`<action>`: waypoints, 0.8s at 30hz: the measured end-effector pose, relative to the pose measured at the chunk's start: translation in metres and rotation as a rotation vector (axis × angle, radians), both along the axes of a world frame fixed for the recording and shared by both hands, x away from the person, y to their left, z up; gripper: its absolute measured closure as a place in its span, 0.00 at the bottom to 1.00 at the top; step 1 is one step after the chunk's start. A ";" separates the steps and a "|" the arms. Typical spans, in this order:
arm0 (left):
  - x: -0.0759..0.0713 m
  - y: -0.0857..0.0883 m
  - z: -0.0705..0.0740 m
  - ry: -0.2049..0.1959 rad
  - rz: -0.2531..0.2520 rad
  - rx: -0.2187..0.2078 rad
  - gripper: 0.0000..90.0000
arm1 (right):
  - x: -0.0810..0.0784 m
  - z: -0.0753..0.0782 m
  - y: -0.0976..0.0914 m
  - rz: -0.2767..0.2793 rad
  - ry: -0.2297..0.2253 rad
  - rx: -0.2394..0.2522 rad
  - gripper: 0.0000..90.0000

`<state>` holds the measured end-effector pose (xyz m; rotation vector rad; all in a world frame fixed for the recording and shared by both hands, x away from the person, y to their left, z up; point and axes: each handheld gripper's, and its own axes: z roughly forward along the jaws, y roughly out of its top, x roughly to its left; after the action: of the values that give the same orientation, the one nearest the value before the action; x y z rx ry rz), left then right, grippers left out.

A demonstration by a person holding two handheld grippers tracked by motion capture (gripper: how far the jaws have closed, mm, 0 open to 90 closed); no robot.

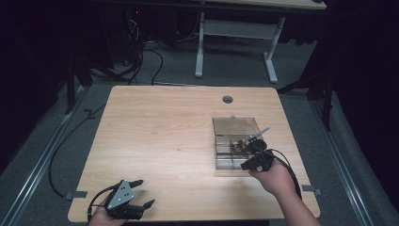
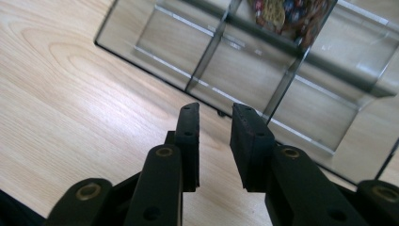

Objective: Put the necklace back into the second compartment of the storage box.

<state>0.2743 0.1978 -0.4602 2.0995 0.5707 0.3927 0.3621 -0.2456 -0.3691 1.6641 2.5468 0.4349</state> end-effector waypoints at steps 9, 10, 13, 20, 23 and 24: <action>0.000 0.000 0.000 -0.002 0.008 -0.003 0.24 | -0.027 -0.025 -0.009 0.000 -0.119 0.081 0.77; 0.000 0.000 0.000 -0.003 0.010 -0.003 0.24 | -0.029 -0.028 -0.009 0.004 -0.136 0.082 0.76; 0.000 0.000 0.000 -0.008 0.016 -0.010 0.24 | -0.036 -0.036 -0.010 0.015 -0.189 0.112 0.76; 0.000 0.001 0.000 -0.009 0.023 -0.018 0.24 | -0.051 -0.053 -0.012 0.024 -0.314 0.148 0.69; 0.000 0.001 0.000 -0.009 0.029 -0.022 0.24 | -0.060 -0.056 -0.010 0.024 -0.391 0.155 0.66; 0.001 0.001 0.000 -0.010 0.030 -0.023 0.24 | -0.063 -0.057 -0.009 0.019 -0.419 0.164 0.66</action>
<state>0.2748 0.1992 -0.4600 2.0677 0.5990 0.4112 0.2991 -0.2544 -0.4265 1.4087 2.2684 0.9088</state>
